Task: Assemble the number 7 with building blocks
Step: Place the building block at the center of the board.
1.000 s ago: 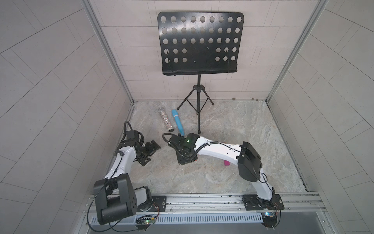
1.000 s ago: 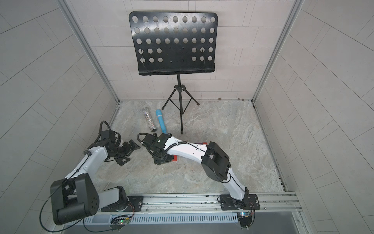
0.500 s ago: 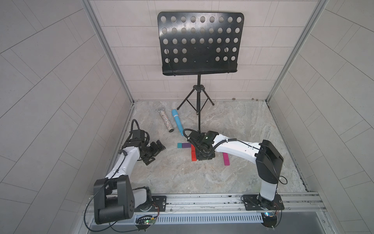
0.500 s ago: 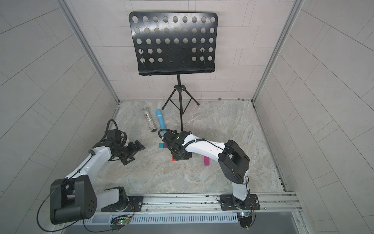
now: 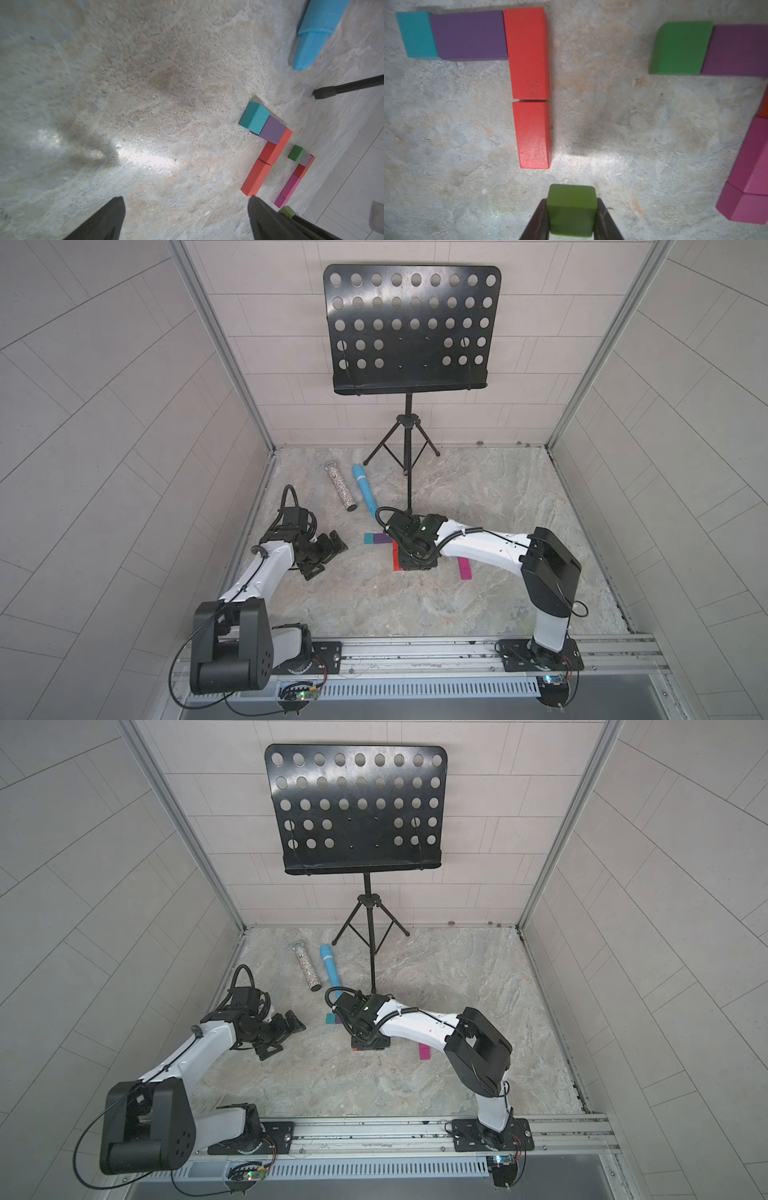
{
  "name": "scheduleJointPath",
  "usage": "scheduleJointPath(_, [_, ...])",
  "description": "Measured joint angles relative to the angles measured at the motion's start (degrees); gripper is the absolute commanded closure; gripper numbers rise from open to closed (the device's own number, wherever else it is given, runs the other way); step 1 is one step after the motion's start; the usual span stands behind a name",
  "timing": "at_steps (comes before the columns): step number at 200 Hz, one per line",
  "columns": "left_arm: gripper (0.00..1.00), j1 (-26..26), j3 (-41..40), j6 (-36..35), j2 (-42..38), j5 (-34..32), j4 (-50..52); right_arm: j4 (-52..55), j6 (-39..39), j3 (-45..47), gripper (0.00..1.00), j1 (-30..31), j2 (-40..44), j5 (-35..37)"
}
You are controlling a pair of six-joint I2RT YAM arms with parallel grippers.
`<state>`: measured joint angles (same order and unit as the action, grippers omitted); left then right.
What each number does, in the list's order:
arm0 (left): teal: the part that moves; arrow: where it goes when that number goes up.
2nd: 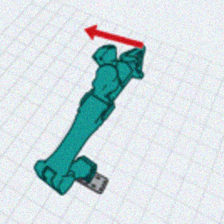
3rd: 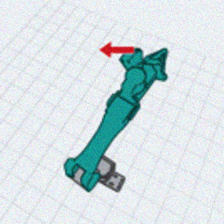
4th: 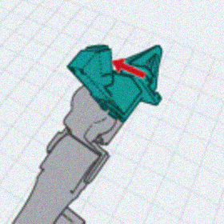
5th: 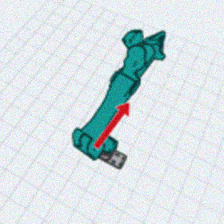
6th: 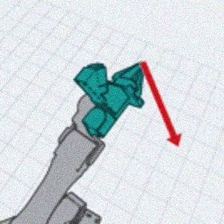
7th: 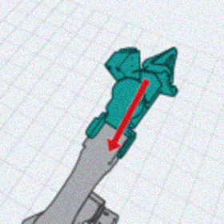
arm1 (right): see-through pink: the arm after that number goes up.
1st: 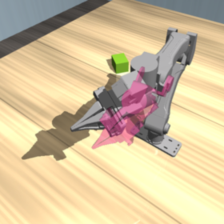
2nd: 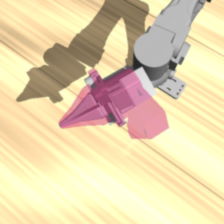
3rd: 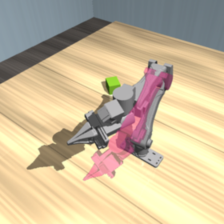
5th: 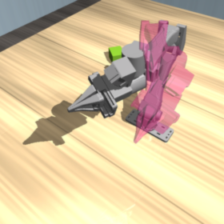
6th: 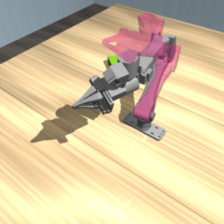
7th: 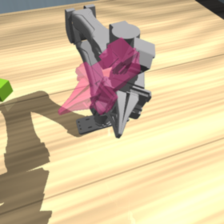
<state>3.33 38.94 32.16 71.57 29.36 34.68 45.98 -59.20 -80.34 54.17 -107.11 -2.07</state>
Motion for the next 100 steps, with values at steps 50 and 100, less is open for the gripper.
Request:
scheduleJointPath(50, [0.0,0.0,0.0,0.0,0.15,-0.02,-0.46,-0.57,-0.28,-1.31,0.71,0.76,-2.4,-0.04])
scheduleJointPath(100, [0.0,0.0,0.0,0.0,0.7,-0.04,-0.63,-0.59,-1.36,-1.53,0.71,5.16,-3.54,-0.68])
